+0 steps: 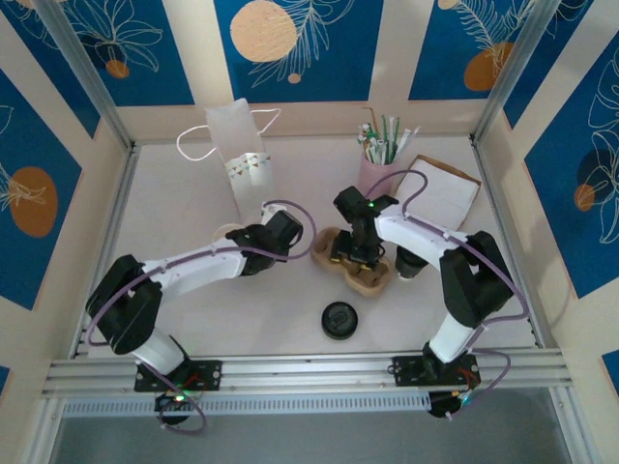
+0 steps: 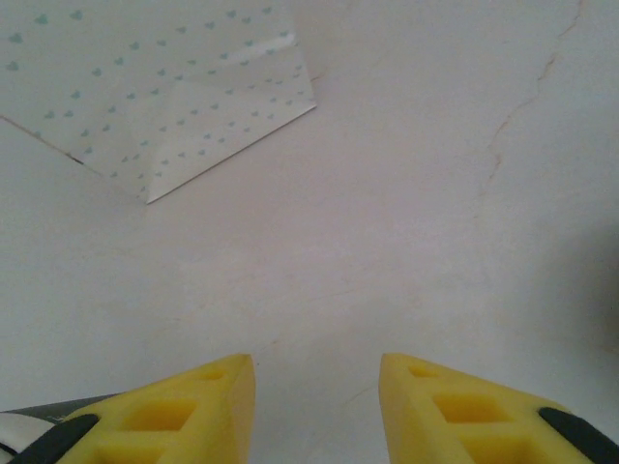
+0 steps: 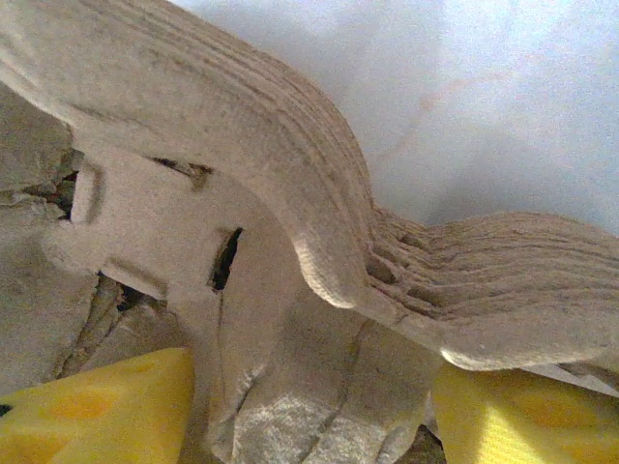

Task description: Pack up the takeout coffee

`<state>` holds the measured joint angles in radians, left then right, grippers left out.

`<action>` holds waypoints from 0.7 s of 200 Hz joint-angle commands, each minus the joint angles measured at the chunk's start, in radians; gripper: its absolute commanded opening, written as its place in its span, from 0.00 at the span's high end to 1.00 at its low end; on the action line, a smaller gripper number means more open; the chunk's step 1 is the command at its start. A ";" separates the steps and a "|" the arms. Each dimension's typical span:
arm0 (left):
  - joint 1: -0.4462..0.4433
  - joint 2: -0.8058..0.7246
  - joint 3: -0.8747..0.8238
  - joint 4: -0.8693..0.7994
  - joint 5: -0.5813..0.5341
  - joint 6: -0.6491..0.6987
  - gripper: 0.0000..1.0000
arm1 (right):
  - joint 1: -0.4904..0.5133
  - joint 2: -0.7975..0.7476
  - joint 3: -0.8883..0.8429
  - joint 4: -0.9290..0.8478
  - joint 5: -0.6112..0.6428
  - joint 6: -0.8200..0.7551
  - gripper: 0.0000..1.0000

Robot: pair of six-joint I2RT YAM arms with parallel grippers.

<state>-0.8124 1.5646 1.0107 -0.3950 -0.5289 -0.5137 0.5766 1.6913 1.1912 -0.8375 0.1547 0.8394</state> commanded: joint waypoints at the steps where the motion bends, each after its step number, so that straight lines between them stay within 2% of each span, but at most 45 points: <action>1: 0.024 0.049 -0.083 -0.175 0.085 -0.055 0.61 | 0.006 0.076 0.040 0.064 0.010 0.020 0.34; 52: 0.026 0.046 -0.081 -0.182 0.083 -0.054 0.61 | -0.046 0.179 0.177 0.058 0.096 -0.013 0.34; 101: 0.028 0.058 -0.072 -0.176 0.102 -0.053 0.61 | -0.108 0.241 0.247 0.043 0.090 -0.055 0.34; 140: 0.025 0.063 -0.041 -0.189 0.125 -0.056 0.61 | -0.100 0.165 0.272 0.027 0.044 -0.101 0.18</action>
<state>-0.8089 1.5627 1.0161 -0.4267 -0.5236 -0.5137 0.4652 1.9095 1.4273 -0.7746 0.2283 0.7784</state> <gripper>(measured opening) 0.386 0.785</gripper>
